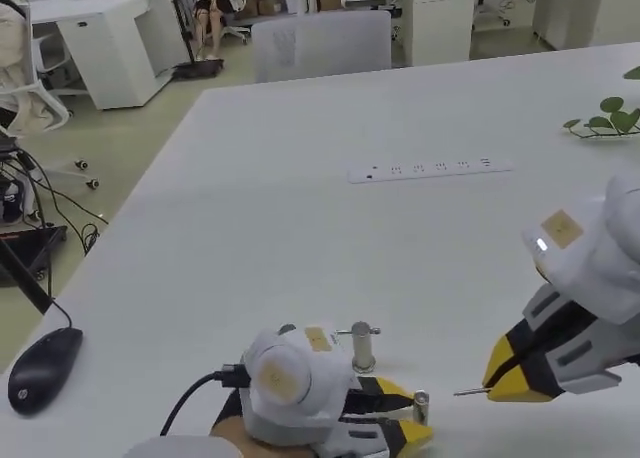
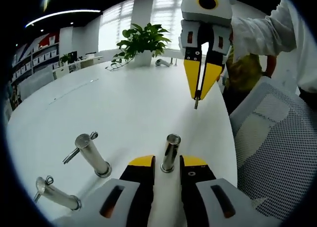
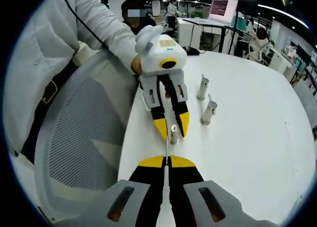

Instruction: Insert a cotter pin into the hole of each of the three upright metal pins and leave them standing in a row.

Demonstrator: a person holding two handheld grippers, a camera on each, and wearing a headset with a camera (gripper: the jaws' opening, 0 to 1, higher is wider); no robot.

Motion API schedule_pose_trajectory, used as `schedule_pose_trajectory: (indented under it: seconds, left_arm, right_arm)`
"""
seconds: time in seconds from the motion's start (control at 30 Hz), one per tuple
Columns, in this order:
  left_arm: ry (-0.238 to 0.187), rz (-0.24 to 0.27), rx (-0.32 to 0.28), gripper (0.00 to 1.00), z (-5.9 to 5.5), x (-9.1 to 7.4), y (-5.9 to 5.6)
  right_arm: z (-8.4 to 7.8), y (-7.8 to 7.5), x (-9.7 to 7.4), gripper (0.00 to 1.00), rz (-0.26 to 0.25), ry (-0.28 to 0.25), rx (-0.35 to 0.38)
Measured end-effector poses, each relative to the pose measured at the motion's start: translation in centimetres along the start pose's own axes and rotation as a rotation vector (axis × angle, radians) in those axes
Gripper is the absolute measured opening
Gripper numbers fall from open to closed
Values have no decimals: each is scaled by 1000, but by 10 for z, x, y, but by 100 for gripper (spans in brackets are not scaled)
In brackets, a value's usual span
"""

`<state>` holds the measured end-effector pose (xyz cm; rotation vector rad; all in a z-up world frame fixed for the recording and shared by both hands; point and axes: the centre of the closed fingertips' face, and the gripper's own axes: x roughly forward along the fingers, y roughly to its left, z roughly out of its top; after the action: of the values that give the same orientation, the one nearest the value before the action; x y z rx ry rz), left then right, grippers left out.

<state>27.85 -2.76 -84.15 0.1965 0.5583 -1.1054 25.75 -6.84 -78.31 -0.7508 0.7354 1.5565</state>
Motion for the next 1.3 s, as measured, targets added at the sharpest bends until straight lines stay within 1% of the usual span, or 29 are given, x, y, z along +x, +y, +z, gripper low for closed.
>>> schedule_pose_trajectory:
  seconds: [0.07,0.1,0.13,0.2,0.23,0.3,0.37,0.4,0.43,0.5,0.57,0.63,0.77,0.83,0.9,0.97,1.07,1.13,1.17,1.2,1.3]
  left_arm:
    - [-1,30,-17,18,0,0,2]
    - [-2,31,-39,18,0,0,1]
    - [-4,51,-82,18,-1,1,2]
    - [-14,61,-100,16,0,1,2]
    - [-8,72,-117,16,-2,2,1]
    - [-6,82,-114,17,-4,2,-1]
    - [0,88,-126,17,-5,3,-3]
    - [9,108,-115,17,-7,4,-2]
    - [9,129,-106,16,-7,3,0]
    - [6,140,-119,16,-7,3,1]
    - [7,165,-125,16,-7,3,4]
    - [4,172,-146,16,-7,4,2]
    - [4,204,-115,16,-5,5,-2]
    - [9,207,-113,15,-6,6,-4]
    - [19,217,-100,13,-8,8,-4]
    - [29,224,-88,8,-9,8,-3]
    - [27,217,-84,8,-8,8,-2]
    - [26,208,-71,7,-8,8,0]
    - [25,202,-67,7,-8,7,1]
    - [24,183,-58,7,-8,7,1]
    - [33,140,16,7,-8,7,-1]
  right_arm:
    - [0,0,-1,3,-3,-1,1]
    - [1,0,-1,3,-4,-1,1]
    - [1,0,-1,3,-5,-1,0]
    - [1,0,-2,3,-8,-2,0]
    - [2,0,-2,3,-10,-3,1]
    - [2,0,-2,3,-10,-3,1]
    - [2,0,-2,3,-11,-3,1]
    - [2,0,-2,3,-12,-4,1]
    - [2,0,-2,3,-12,-4,1]
    - [3,0,-3,3,-13,-6,1]
    - [3,0,-3,3,-15,-7,2]
    - [3,0,-3,3,-15,-7,3]
    - [3,0,-2,3,-15,-8,3]
    - [3,0,-2,3,-15,-9,4]
    - [4,0,-2,3,-15,-9,4]
    - [4,0,-2,3,-15,-9,4]
    - [3,-1,-2,3,-15,-8,4]
    - [3,0,-2,3,-14,-6,3]
    - [3,0,-2,3,-13,-6,3]
    - [3,0,-2,3,-12,-6,4]
    - [3,0,-1,3,-12,-5,1]
